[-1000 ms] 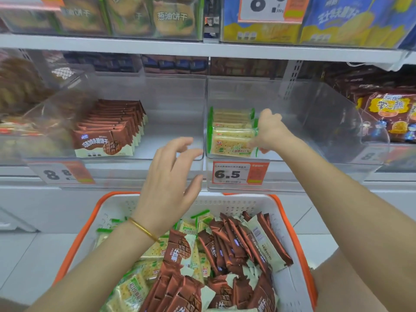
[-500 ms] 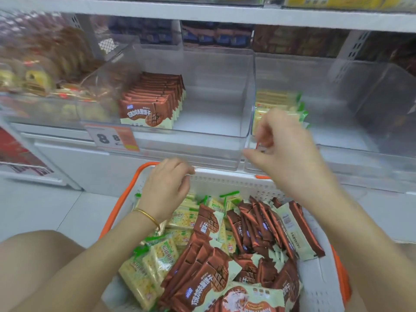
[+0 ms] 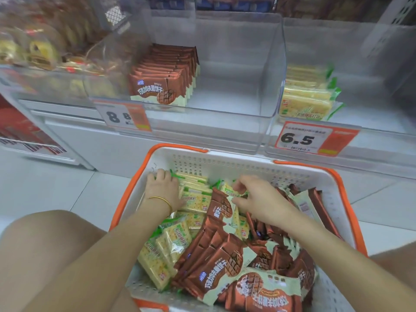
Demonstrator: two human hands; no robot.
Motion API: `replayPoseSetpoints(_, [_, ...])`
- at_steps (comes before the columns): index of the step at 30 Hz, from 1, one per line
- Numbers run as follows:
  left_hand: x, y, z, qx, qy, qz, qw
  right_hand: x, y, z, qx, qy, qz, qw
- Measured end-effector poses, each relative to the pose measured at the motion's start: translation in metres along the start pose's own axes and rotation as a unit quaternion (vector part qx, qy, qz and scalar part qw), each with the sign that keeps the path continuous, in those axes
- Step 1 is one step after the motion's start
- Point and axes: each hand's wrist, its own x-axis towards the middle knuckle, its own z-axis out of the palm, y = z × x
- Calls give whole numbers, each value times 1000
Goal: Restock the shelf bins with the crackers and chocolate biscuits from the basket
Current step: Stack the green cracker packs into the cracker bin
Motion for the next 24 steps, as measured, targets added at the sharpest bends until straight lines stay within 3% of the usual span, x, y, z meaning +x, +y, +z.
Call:
replayPoseSetpoints(9, [-14, 10, -12, -18, 18, 11, 1000, 2, 5, 4, 18, 6, -2, 1000])
replayPoseSetpoints(14, [-23, 15, -26, -101, 78, 82, 988, 2, 3, 4, 85, 8, 7, 996])
replayPoseSetpoints(18, [-37, 15, -48, -237, 100, 193, 947, -2, 1, 8, 211, 0, 37, 977])
replayPoseSetpoints(21, [-55, 22, -77, -304, 160, 265, 901, -11, -6, 1, 334, -23, 34, 942])
replayPoseSetpoints(24, [-71, 29, -105, -333, 232, 309, 860, -24, -13, -17, 352, 28, 4, 935])
